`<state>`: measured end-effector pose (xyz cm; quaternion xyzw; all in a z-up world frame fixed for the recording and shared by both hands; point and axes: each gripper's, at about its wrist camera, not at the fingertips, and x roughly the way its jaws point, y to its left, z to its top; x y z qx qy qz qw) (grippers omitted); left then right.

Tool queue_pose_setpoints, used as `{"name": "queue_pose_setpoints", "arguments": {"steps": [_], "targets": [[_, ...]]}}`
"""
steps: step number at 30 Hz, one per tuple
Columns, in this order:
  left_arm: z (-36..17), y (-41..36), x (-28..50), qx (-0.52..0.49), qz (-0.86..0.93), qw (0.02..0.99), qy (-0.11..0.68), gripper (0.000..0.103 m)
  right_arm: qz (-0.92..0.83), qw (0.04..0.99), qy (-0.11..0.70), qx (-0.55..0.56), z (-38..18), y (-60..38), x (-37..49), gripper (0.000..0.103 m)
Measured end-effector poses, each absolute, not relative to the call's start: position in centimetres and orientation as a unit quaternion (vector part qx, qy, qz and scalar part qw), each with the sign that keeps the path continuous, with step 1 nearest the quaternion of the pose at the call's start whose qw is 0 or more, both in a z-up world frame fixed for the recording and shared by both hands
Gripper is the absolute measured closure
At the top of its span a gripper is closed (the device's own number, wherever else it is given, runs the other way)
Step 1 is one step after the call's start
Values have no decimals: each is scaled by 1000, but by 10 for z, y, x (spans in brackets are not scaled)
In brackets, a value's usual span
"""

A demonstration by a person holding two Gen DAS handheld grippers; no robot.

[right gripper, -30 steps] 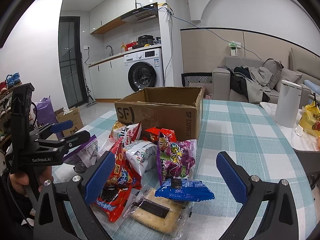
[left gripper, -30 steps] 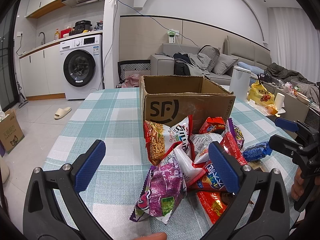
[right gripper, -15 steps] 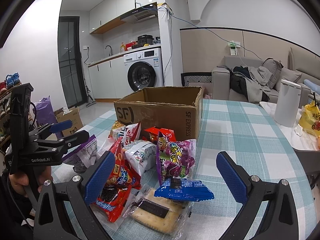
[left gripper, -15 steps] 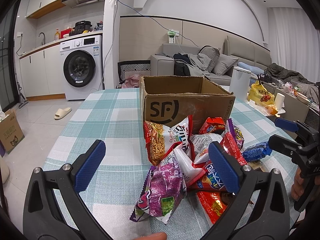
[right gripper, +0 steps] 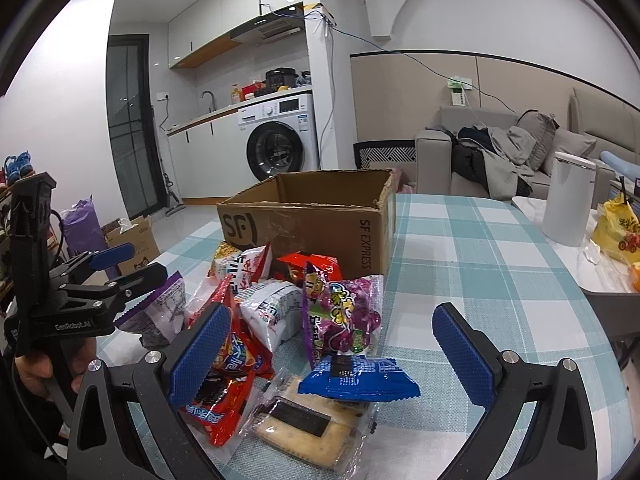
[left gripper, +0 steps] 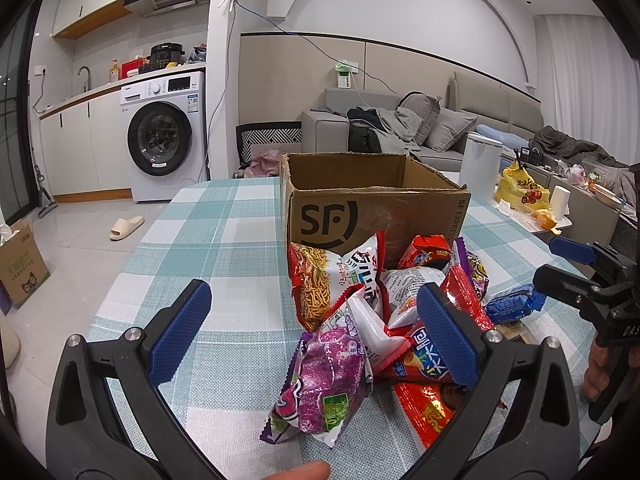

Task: Organize snacks
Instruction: 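Grasp the blue wafer pack with right gripper while left grasps purple candy bag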

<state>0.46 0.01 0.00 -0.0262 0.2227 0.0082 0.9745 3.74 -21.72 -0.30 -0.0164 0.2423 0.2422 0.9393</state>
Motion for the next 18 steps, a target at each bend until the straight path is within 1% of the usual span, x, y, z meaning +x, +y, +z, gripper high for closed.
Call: {"name": "queue_pose_setpoints", "arguments": {"steps": [12,16,18], "targets": [[2,-8,0,-17,-7,975,221,1,222,938,266,-25,-6,-215,44,0],[1,-8,-3,-18,-10,975,220,1,224,929,293,-18,-9,-216,49,0],[1,-7,-2,-19,-17,973,231,1,224,926,304,-15,-10,-217,51,0]]}}
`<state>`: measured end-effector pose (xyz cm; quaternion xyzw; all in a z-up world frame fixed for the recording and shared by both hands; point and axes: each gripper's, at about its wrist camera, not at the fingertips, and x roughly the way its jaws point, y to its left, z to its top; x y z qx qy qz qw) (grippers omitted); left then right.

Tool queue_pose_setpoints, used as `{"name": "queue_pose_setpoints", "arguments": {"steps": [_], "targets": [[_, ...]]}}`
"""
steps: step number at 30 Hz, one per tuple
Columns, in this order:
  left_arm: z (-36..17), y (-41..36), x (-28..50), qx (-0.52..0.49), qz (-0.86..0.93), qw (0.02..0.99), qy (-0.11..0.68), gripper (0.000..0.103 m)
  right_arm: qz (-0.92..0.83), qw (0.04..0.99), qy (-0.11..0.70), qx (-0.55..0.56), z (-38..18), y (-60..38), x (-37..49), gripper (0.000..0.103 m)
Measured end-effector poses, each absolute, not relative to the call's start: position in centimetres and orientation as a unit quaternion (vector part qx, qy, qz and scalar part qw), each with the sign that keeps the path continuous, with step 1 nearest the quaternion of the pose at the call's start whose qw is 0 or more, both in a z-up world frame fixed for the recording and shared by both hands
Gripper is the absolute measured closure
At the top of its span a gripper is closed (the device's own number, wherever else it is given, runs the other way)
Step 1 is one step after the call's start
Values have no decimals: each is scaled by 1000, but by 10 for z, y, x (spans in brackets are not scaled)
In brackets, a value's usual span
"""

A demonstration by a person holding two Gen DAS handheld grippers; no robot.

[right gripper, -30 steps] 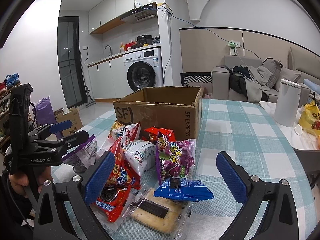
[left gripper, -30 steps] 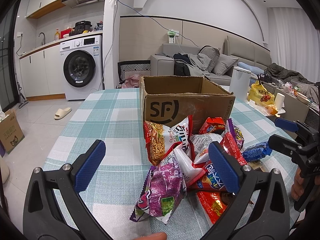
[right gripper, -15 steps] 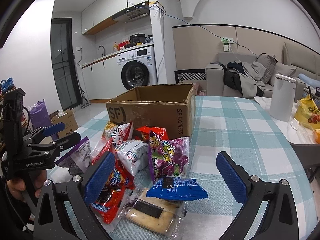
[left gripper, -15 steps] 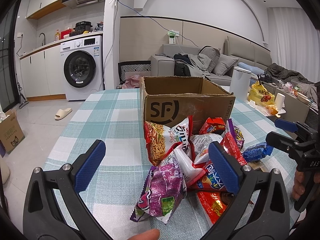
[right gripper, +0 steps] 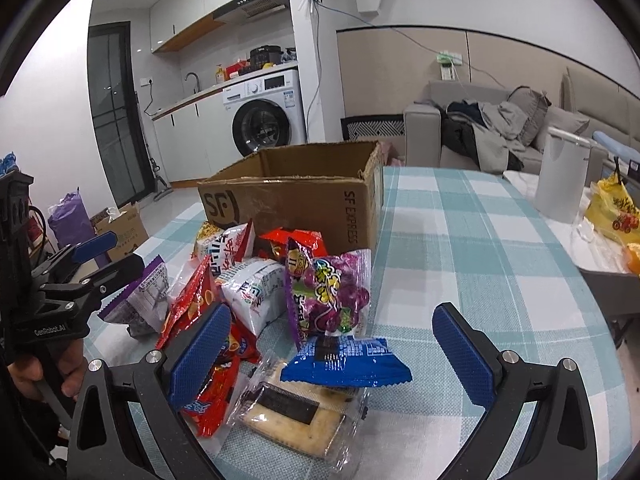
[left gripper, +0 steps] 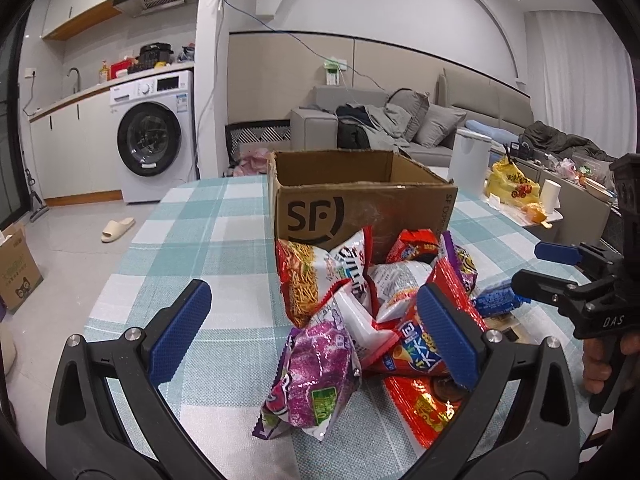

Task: Organize snacks
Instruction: 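Grasp the blue wafer pack with right gripper while left grasps purple candy bag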

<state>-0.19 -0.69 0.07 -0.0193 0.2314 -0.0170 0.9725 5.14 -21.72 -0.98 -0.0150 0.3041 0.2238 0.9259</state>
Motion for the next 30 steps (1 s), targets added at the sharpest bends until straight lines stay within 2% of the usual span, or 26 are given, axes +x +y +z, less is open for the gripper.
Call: {"name": "queue_pose_setpoints", "arguments": {"steps": [13,19,30], "targets": [[-11,-2,5,-40,-28,953,300,1,222,900,375,-3,-29,-223,62,2],[-22,9,14,-69,-31,939,337,1,231,886,402,16,-37,-223,69,16],[-36,15,24,-82,-20,925,371,1,234,880,413,30,-44,-226,75,29]]}}
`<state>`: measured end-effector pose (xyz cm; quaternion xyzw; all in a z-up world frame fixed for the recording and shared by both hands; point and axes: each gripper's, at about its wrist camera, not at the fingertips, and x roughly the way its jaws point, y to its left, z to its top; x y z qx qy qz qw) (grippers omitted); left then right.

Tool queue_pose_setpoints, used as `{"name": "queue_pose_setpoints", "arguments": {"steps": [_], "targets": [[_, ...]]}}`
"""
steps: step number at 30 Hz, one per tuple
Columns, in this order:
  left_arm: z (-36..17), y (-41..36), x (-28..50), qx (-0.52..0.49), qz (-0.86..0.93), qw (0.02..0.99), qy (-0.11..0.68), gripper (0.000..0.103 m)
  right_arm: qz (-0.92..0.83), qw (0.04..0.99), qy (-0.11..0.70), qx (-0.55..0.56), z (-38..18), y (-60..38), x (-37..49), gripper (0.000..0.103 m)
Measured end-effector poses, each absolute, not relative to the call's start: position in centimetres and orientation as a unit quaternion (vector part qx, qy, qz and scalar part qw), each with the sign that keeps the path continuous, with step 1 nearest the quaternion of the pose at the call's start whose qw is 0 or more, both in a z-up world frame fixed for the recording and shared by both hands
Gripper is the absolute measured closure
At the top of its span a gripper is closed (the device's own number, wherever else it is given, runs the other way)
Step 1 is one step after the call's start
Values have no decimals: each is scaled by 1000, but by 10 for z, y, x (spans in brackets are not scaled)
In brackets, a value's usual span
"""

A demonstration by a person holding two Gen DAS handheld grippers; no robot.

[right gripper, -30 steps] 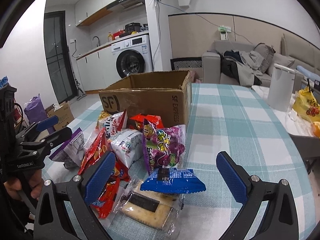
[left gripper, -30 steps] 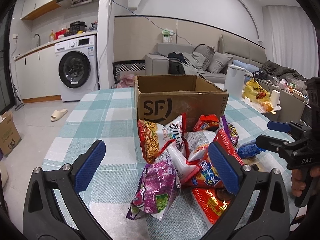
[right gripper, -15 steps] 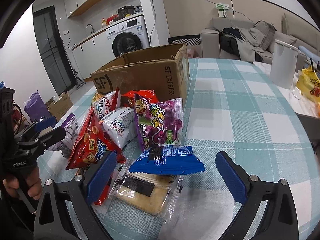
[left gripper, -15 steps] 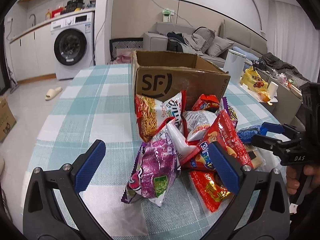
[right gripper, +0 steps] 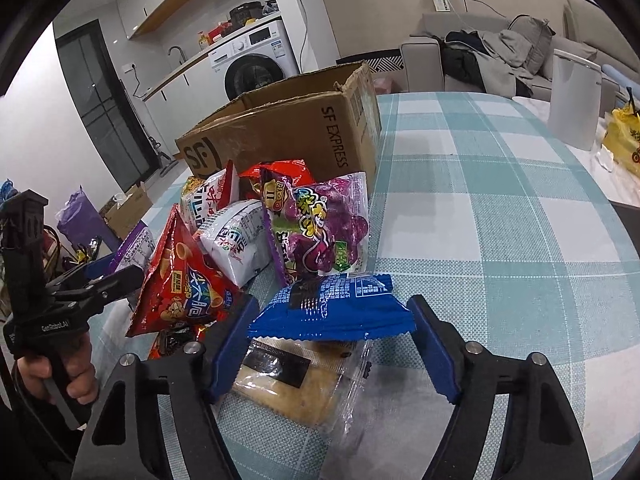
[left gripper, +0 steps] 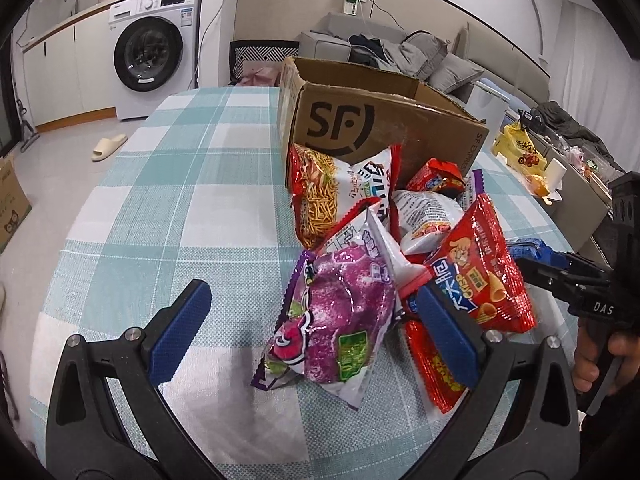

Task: Organize snacks
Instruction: 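Grasp the blue wafer pack with right gripper while left grasps purple candy bag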

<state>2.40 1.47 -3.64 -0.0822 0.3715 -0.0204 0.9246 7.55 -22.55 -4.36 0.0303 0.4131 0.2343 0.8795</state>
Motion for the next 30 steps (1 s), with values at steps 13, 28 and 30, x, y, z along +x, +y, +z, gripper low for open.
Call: {"name": "queue_pose_setpoints", "arguments": {"steps": [13,28,30], "targets": [[-49,12,25,-87,-43,909,405,42,240,877,415,33,-45,-224,76,43],[-40,5,18,-60,-41,923,378,69,229,885,403,37,-41,-230,74,62],[-39,5,17,-60,-41,924,376,69,230,886,401,38,-40,-231,73,62]]}}
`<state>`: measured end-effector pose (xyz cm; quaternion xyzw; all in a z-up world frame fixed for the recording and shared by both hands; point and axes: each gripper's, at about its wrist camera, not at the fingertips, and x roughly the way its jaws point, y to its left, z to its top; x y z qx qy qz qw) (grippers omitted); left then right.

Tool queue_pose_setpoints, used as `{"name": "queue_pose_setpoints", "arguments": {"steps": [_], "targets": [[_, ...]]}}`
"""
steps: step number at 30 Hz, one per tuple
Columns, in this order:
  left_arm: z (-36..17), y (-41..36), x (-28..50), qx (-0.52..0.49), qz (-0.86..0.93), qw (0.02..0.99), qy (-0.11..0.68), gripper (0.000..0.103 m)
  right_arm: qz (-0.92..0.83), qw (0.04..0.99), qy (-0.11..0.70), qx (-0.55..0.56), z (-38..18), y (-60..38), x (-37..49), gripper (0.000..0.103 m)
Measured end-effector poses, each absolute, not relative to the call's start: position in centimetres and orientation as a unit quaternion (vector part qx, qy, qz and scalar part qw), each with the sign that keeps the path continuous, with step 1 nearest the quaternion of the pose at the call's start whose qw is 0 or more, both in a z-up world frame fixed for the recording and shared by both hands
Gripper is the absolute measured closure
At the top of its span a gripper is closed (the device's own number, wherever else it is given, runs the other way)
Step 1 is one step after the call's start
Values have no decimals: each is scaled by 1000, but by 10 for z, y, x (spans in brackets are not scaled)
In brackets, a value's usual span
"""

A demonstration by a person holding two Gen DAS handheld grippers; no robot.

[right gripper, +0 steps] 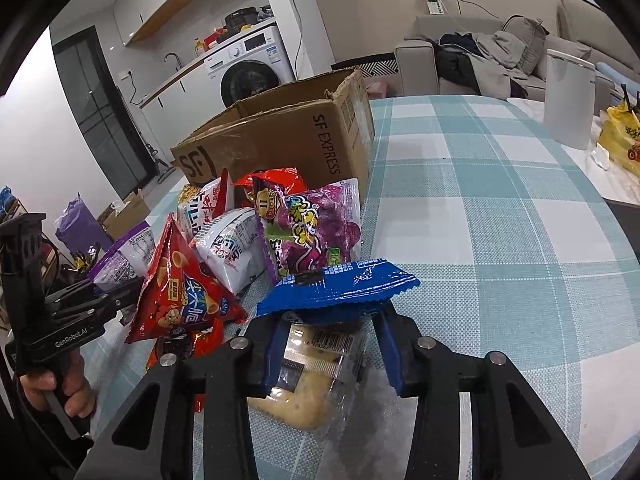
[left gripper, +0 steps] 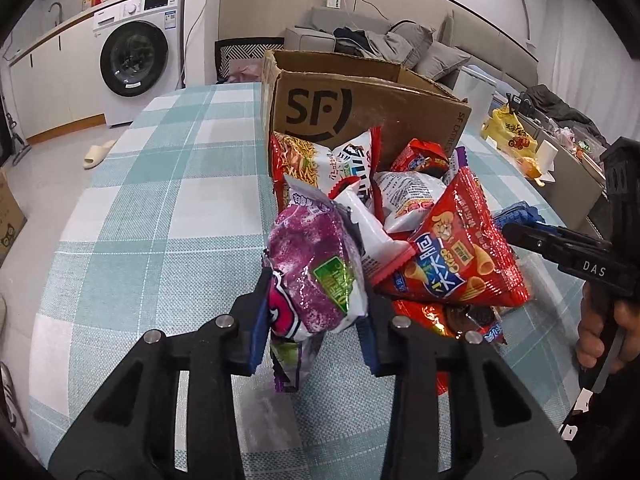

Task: Organize snacks
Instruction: 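Grasp the blue wafer pack with right gripper while left grasps purple candy bag, then carry the blue pack over the box with right gripper while left carries purple bag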

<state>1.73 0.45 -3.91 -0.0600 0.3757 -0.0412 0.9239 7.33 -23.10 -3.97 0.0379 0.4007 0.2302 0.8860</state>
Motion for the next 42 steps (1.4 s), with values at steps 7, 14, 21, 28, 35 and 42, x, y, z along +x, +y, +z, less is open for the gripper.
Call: {"name": "queue_pose_setpoints", "arguments": {"steps": [7,14,21,28,35,42], "targets": [[-33,10,13,-68,-41,929,360,70,232,890,390,45,-36,-232,72,62],[-25,15,8,-78,-39,935,344,70,241,893,376,52,-32,-233,70,63],[-16,17,2,-82,-38,940,329,70,249,902,347,64,-19,-238,62,63],[-6,14,-4,-83,-43,945,313,70,261,907,323,74,-4,-239,55,63],[7,14,-4,-90,-47,949,299,70,276,907,308,75,7,-234,51,63],[29,6,2,-82,-51,956,278,70,282,911,292,71,22,-232,51,63]]}}
